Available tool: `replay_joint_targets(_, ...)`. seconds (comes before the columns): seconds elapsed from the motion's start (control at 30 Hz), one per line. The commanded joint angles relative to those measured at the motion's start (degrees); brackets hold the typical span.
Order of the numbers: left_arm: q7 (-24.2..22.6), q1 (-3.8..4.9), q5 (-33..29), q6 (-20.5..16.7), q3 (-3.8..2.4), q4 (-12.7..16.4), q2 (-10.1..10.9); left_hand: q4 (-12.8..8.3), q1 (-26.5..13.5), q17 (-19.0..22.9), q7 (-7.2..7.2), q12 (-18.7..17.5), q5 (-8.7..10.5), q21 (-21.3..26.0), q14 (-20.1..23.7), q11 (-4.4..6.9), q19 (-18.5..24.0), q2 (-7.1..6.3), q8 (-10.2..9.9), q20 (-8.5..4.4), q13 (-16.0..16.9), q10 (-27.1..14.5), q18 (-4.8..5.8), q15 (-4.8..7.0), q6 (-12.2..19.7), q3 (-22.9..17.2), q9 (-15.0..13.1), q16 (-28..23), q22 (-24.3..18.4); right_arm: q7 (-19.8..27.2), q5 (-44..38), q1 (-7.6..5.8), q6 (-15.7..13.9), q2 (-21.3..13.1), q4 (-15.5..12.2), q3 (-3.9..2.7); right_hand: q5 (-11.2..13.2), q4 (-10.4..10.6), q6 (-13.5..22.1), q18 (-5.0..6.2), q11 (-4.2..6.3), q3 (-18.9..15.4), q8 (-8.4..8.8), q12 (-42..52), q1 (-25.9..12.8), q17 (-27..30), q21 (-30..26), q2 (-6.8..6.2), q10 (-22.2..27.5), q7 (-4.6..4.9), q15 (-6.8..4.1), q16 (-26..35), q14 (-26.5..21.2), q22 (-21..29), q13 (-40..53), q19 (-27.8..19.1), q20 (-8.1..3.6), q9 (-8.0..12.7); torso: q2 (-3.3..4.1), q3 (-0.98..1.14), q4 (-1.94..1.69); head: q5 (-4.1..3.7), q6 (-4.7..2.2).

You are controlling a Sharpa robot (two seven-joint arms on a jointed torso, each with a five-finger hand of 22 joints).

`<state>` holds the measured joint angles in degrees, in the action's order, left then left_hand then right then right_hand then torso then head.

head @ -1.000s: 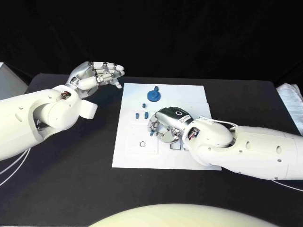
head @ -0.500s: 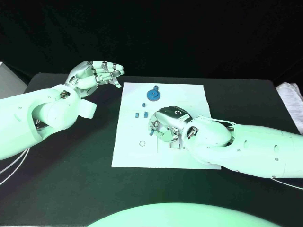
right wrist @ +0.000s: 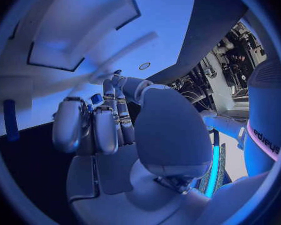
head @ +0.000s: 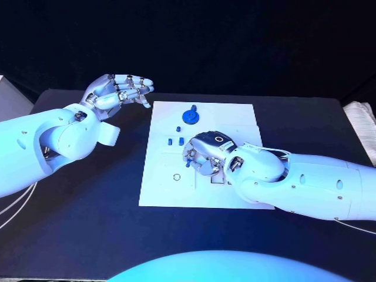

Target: Assemble the parts on the task board

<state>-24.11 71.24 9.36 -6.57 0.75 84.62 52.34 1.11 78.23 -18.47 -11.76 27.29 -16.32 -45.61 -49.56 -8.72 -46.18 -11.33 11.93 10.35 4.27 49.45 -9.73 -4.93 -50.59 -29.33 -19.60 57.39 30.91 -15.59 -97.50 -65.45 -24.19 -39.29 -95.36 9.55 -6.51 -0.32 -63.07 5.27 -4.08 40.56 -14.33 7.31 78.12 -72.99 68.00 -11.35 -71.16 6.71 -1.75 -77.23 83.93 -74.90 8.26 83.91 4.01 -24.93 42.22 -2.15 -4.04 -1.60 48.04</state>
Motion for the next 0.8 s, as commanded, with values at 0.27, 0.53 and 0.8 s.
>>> replay_joint_targets(0.27, -0.2, 0.02, -0.4, 0.8, -0.04, 0.1, 0.1, 0.0, 0.6, 0.1, -0.11, -0.2, 0.01, 0.4, -0.1, -0.12, -0.4, 0.17, -0.3, 0.04, -0.1, -0.2, -0.69, -0.12, 0.5, 0.2, 0.1, -0.3, -0.1, 1.7, 0.2, 0.76, 3.1, 0.1, -0.4, 0.57, -2.4, -0.1, 0.7, -0.76, 0.89, -1.3, 0.15, -1.4, -2.1, 0.6, -0.8, 0.01, -1.0, 0.4, 0.19, 0.6, 2.6, -0.6, -0.2, 0.2, -0.13, -0.5, -0.03, -0.01, 0.1, 0.03, 0.07)
replay_joint_targets(0.53, -0.1, 0.02, -0.4, 0.8, -0.04, 0.0, 0.1, 0.0, 0.6, 0.1, -0.11, -0.2, 0.01, 0.4, -0.1, -0.12, -0.4, 0.17, -0.3, 0.04, -0.1, -0.2, -0.69, -0.12, 0.5, 0.2, 0.1, -0.3, -0.1, 2.2, 0.4, 0.77, 2.7, -0.2, -0.6, 0.61, -3.4, -0.2, 1.2, -0.7, 0.68, -2.3, 0.46, -2.1, -3.0, 0.7, -1.1, -0.53, -0.5, 0.48, 0.35, 0.6, 2.6, -0.5, -0.4, 0.1, 0.06, -0.5, 0.02, 0.07, 0.07, -0.03, 0.13)
replay_joint_targets(0.8, 0.0, 0.02, -0.4, 0.8, -0.04, 0.0, 0.2, -0.1, 0.6, 0.1, -0.13, -0.3, 0.01, 0.5, -0.1, -0.14, -0.4, 0.19, -0.3, 0.05, -0.1, -0.3, -0.69, -0.12, 0.5, 0.3, 0.1, -0.4, -0.2, 1.8, 0.9, 0.77, 0.1, -0.5, -0.5, 0.63, -2.7, 0.0, 6.6, 1.42, -1.57, -3.5, 4.23, -3.5, -4.6, 8.3, -13.8, -3.09, 8.1, 2.08, 2.28, 6.4, -0.6, 7.0, -2.6, -4.5, 1.67, 1.0, 0.02, 0.06, 0.13, -0.1, -0.01)
